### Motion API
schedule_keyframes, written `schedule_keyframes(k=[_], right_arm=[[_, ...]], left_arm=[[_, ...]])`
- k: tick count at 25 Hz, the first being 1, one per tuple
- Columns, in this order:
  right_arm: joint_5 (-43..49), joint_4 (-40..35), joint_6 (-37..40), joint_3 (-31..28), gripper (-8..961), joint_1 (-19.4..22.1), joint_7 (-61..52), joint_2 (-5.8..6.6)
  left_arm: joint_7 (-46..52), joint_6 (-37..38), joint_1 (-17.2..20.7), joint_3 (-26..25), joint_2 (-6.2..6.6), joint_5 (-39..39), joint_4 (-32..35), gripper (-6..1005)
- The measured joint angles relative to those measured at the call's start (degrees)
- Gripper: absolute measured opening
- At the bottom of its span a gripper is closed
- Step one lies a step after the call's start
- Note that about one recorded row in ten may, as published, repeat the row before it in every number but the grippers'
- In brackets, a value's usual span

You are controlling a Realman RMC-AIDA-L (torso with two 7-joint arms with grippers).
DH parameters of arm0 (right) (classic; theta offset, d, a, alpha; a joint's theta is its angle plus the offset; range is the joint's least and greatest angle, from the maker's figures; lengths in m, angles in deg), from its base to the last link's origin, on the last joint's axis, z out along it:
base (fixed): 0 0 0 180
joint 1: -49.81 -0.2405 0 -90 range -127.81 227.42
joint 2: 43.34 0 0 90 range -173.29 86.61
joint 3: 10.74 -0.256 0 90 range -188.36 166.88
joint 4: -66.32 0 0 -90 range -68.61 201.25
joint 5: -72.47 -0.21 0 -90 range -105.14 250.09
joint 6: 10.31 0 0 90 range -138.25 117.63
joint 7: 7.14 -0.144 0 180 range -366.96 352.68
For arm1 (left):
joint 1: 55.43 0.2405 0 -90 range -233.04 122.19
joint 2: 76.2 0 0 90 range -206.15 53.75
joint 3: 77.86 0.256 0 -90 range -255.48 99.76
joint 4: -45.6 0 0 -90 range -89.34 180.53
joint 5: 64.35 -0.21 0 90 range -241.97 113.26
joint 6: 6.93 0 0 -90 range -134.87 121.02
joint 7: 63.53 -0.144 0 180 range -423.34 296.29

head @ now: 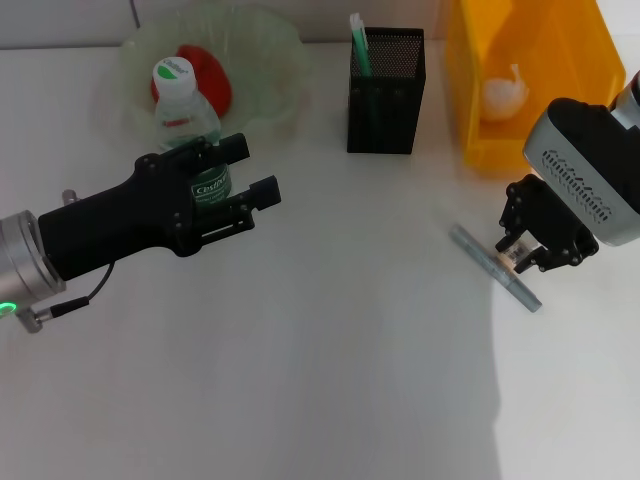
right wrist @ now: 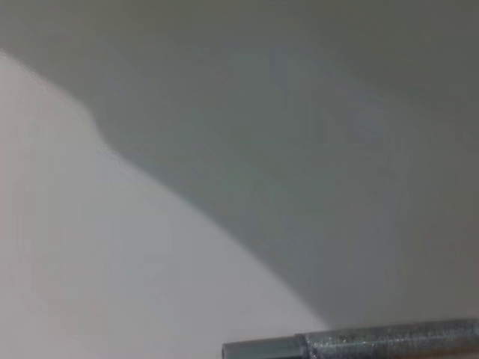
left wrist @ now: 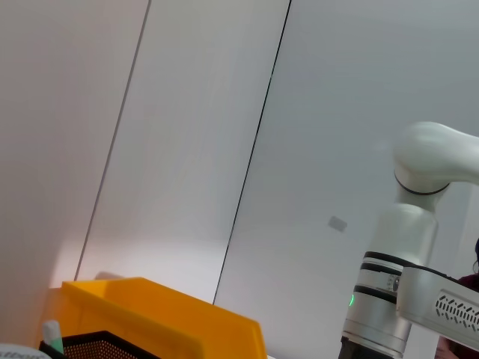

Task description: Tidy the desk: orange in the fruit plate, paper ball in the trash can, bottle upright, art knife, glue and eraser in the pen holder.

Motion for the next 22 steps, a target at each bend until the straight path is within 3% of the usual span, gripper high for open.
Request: schedule_keyframes(k=[3,7,8,9,11,14,16,17,18,20,22], right_arm=[[-0.2,-1.7,1.0,-0.2,242,0.4,-0.8,0.14],[-0.4,-9.7,6.5,-3.0,244,1.9,-4.3,0.31],[-0.5,-15.6,10.2,-6.8,244,2.5,-6.3,0.3],[-0.5,-15.6,10.2,-6.8,244,2.5,-6.3,0.3],[-3.3,-23.6,14.7,-14.0,244,2.4,-11.1,0.42],[-8.9,-27.6,15.6,-18.5,244,2.2,-17.0,0.95],[-18.6,-31.2,9.9,-20.9,244,3.3,-28.2,1.21],[-18.6,-31.2,9.9,-20.9,243,3.3,-28.2,1.21],[-23.9,-31.4,2.7,-21.1,243,4.4,-35.2,0.89],[-31.6,-27.1,-6.2,-21.1,243,4.8,-41.9,0.72],[-34.4,-24.0,-8.5,-21.1,243,4.5,-43.1,0.91]], left_arm=[[0.0,0.1,0.1,-0.4,0.0,0.0,0.0,743],[0.1,0.4,0.2,-0.8,0.06,0.0,0.2,743],[0.1,0.5,0.2,-1.1,0.09,0.0,0.3,743],[0.1,1.0,0.2,-1.5,0.09,0.1,0.5,743],[0.0,2.9,0.1,-2.6,0.05,0.5,1.2,743],[-0.2,4.0,0.2,-3.8,0.05,0.7,1.4,742],[-0.4,4.8,0.5,-5.8,0.04,0.8,1.4,742],[-0.4,4.8,0.5,-5.8,0.04,0.8,1.4,742],[-0.5,4.8,0.6,-6.4,0.09,0.8,1.4,742],[-0.5,5.1,0.9,-7.2,0.4,0.8,1.7,742],[-0.4,5.3,1.0,-7.3,0.41,0.8,2.0,742]])
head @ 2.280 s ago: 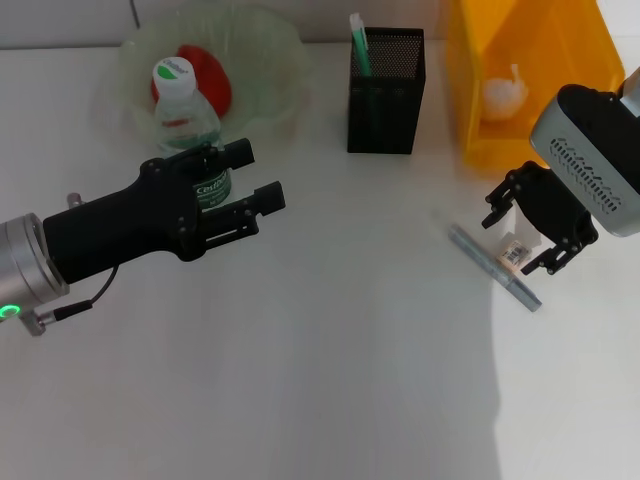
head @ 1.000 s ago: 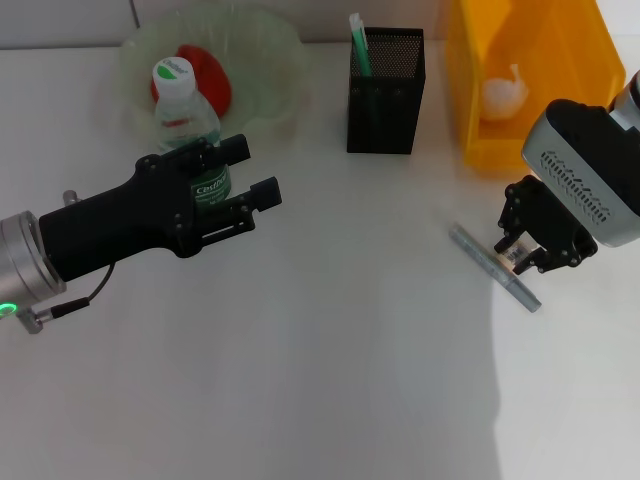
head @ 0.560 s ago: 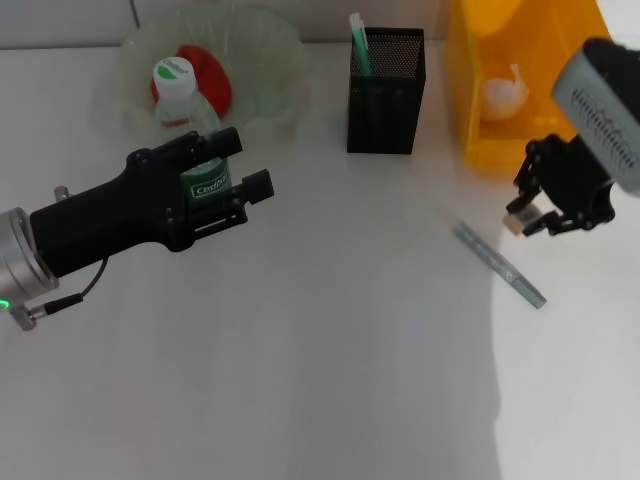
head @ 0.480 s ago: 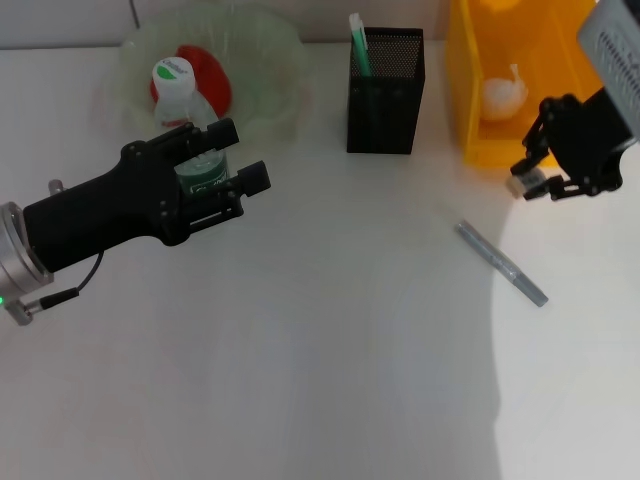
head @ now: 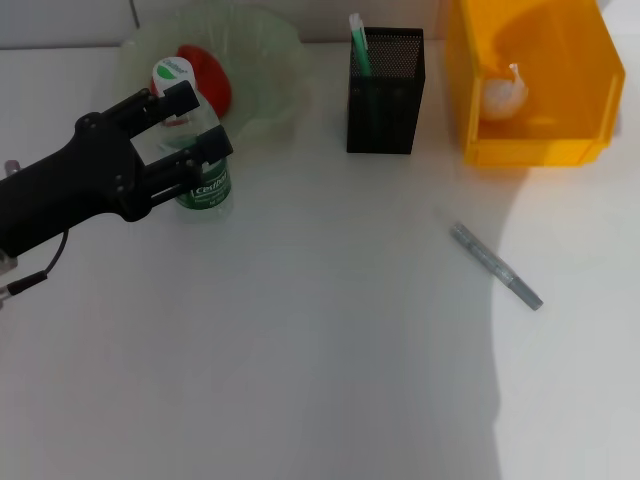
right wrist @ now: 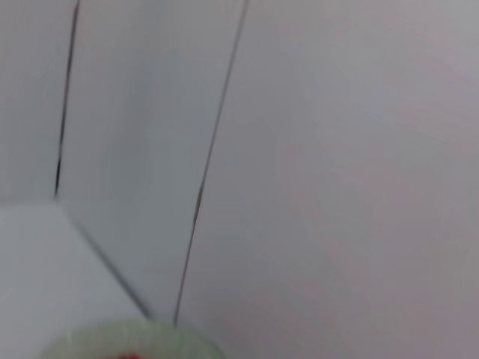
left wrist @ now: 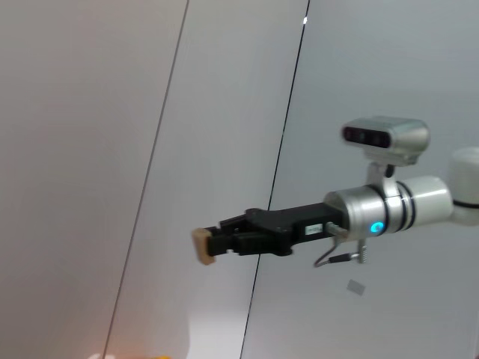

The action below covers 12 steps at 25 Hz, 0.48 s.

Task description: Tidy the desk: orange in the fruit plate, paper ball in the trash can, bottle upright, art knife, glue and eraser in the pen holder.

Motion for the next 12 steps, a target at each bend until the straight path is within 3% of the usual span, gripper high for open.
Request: schedule_keyframes(k=[3,5,10,12], right_arm=[[-3.2,6.5,-3.3,0.0,243,-1.4,-0.7,0.5],[-4.5,19.3,-10.1,-0.2,243,-5.1,-1.7,1.27],[-4.7,25.7,-14.3,-0.3,243,-6.8,-1.4,1.35],[-4.7,27.5,-15.9,-0.1,243,-6.9,-0.4,0.58]], left_arm=[[0.3,0.5,0.0,0.0,0.03,0.0,0.9,742],[0.2,1.2,0.1,-0.1,-0.02,0.0,1.9,742],[-0.2,1.8,0.2,0.0,-0.37,0.0,3.2,742],[-0.6,2.0,0.2,0.0,-0.47,0.0,3.2,742]])
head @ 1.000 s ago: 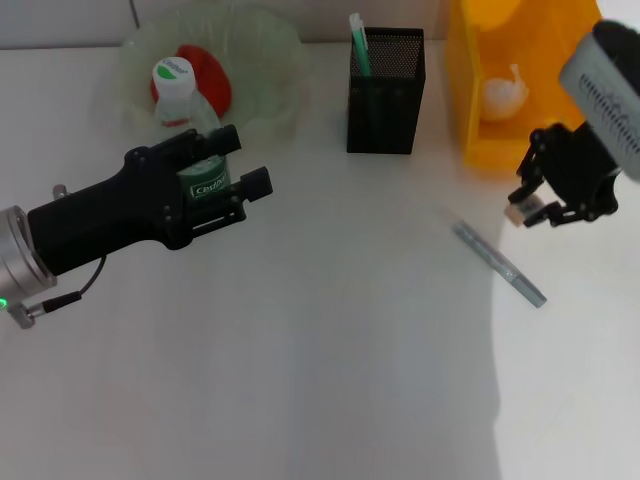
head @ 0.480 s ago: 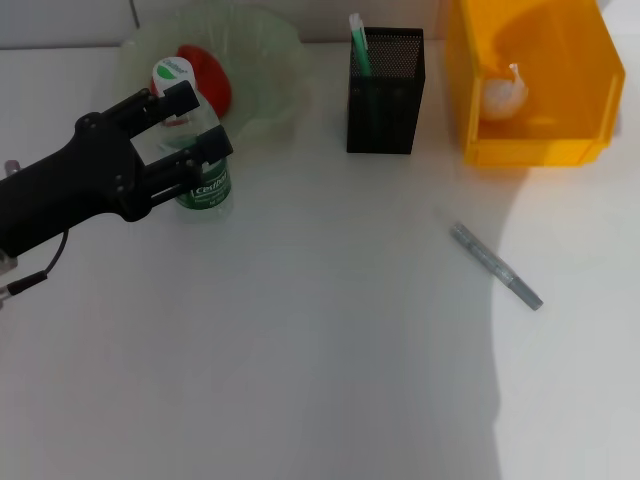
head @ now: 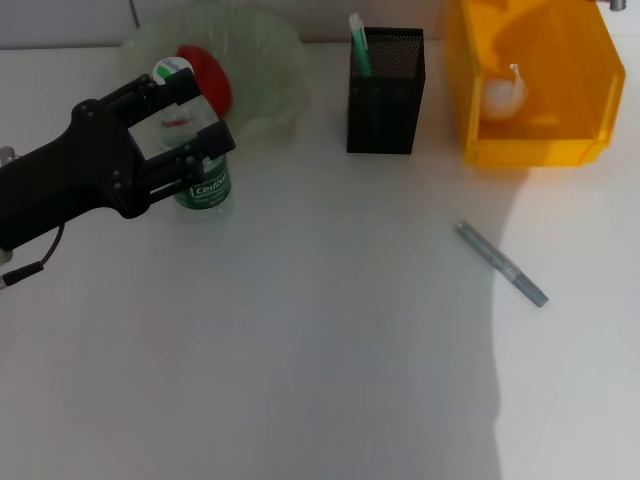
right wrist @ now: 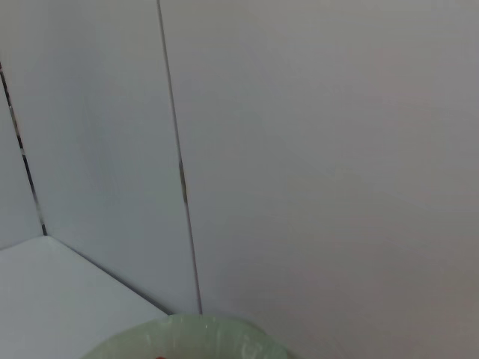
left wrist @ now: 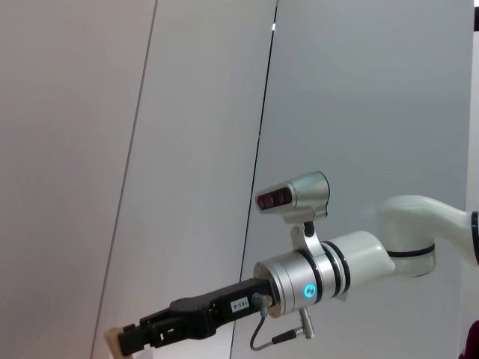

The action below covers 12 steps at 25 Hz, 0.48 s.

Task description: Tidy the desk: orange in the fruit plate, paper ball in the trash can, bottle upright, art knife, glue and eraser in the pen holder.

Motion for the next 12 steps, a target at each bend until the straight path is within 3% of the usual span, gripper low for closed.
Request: schedule_keyframes(k=[2,12], right_arm=[[-0.2,0.3,-0.9,0.0,242,0.8,1.8,-1.29],[-0.8,3.5,-3.6,0.1,259,1.6,3.9,-2.08]], left_arm=[[0.0,0.0,0.0,0.0,0.0,0.0,0.0,742],[-0.8,0.0,-1.1,0.3,-0.18,0.0,0.0,742]])
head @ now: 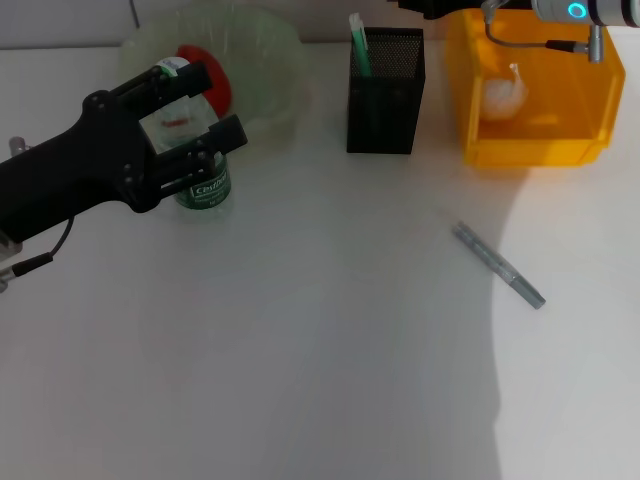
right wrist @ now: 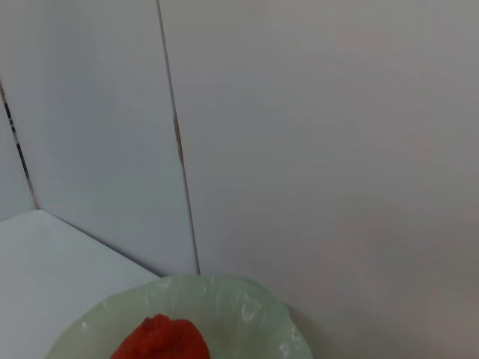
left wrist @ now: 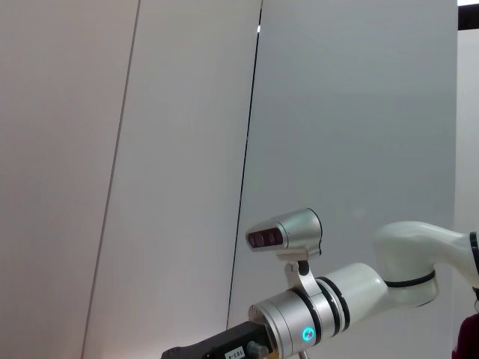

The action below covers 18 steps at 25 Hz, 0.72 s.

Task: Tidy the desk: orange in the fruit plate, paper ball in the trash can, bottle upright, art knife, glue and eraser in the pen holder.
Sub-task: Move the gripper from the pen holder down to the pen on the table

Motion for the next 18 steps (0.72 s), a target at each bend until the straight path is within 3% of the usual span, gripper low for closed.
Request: schedule_keyframes(k=[9,12,13,14,15,16,18], right_arm=[[-1.3,-0.3,0.8,-0.2,369,0.3,0.1,-0.11],[-2.7,-2.9,4.8,-0.5,405,1.7,-1.1,0.09],[-3.6,-7.7,9.7,-0.5,412,3.7,-4.6,0.38],[-3.6,-7.7,9.7,-0.5,418,3.7,-4.6,0.38],[-3.8,-14.2,14.4,-0.3,425,6.1,-9.5,0.52],[-3.8,-14.2,14.4,-0.3,431,6.1,-9.5,0.52],[-3.5,-22.1,19.2,-0.1,445,9.0,-15.7,0.64]], left_arm=[[0.0,-0.2,0.0,-0.3,0.17,0.0,0.0,742],[0.0,-0.2,0.3,-0.3,0.28,0.0,0.1,742],[0.0,-0.2,0.5,-0.5,0.36,0.0,0.1,742],[0.0,-0.2,0.5,-0.5,0.36,0.0,0.1,742],[0.0,-0.2,0.9,-0.7,0.56,0.0,0.1,743],[0.0,-0.2,0.9,-0.7,0.56,0.0,0.1,743],[0.0,-0.2,1.3,-0.8,0.95,-0.1,0.0,743]])
